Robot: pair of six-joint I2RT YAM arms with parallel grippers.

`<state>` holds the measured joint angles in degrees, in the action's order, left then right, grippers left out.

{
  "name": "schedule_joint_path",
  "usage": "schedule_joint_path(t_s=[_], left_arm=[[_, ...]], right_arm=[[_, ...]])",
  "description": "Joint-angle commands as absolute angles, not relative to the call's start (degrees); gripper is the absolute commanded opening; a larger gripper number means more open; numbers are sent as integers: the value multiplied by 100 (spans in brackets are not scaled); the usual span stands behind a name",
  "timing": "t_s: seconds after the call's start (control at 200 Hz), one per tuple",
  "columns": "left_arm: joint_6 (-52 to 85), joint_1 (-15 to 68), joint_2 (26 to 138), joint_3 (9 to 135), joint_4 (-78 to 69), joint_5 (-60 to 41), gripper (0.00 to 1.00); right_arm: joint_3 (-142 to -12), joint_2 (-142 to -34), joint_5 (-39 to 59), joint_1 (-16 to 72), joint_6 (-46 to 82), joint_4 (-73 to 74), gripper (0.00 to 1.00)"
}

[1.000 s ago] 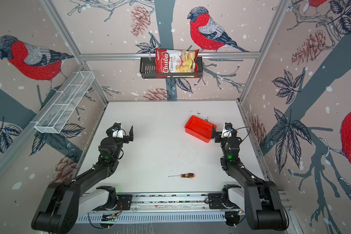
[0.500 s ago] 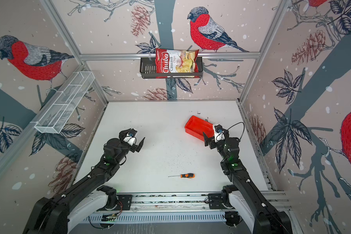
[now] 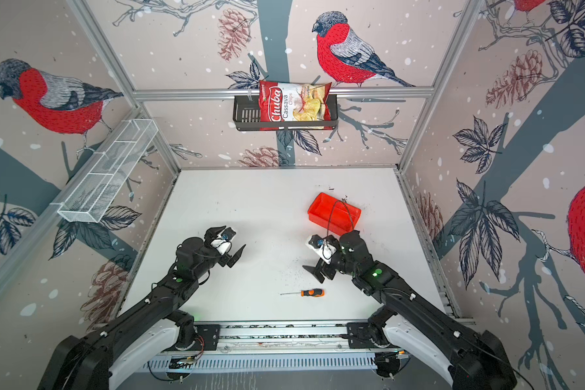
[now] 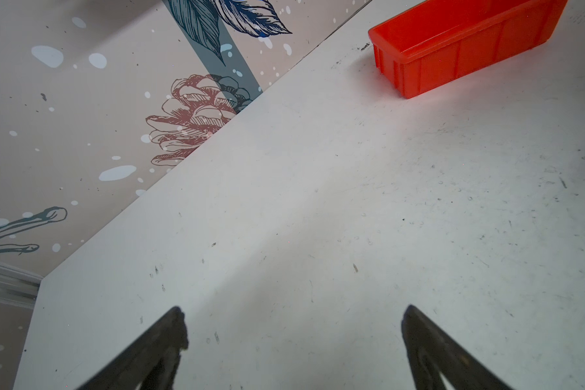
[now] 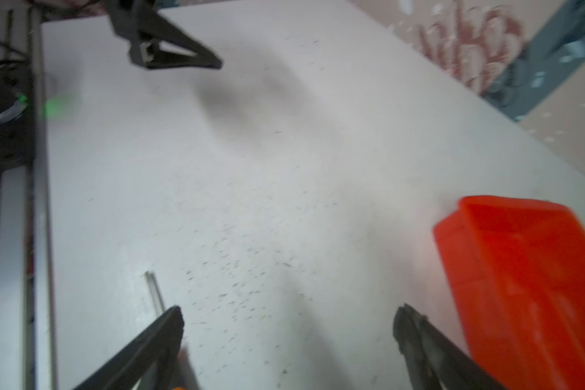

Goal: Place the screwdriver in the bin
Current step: 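Reach the right gripper down over the orange-handled screwdriver while the left gripper holds still, then close the right gripper on the screwdriver's orange handle and lift it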

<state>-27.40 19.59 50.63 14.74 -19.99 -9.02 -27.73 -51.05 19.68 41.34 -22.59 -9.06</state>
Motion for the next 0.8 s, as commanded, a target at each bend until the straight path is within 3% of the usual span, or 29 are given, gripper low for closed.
schedule_joint_path(t_s=[0.0,0.25,0.42,0.796], left_arm=[[-2854,1956,4982,1451,-1956,-1039,98],[-3127,1958,4747,1417,-1603,-1588,98],[-3351,1957,4501,1400,-1207,-2042,98],[-3306,1958,4076,1131,-1182,-1986,98]], right_arm=[[-2962,-5465,1795,4625,-2618,-1652,99],[-3201,-6178,1537,5414,-3078,-2219,99],[-3305,-6607,1384,5507,-3094,-2536,99],[-3152,-6941,1195,5520,-3131,-2193,99]])
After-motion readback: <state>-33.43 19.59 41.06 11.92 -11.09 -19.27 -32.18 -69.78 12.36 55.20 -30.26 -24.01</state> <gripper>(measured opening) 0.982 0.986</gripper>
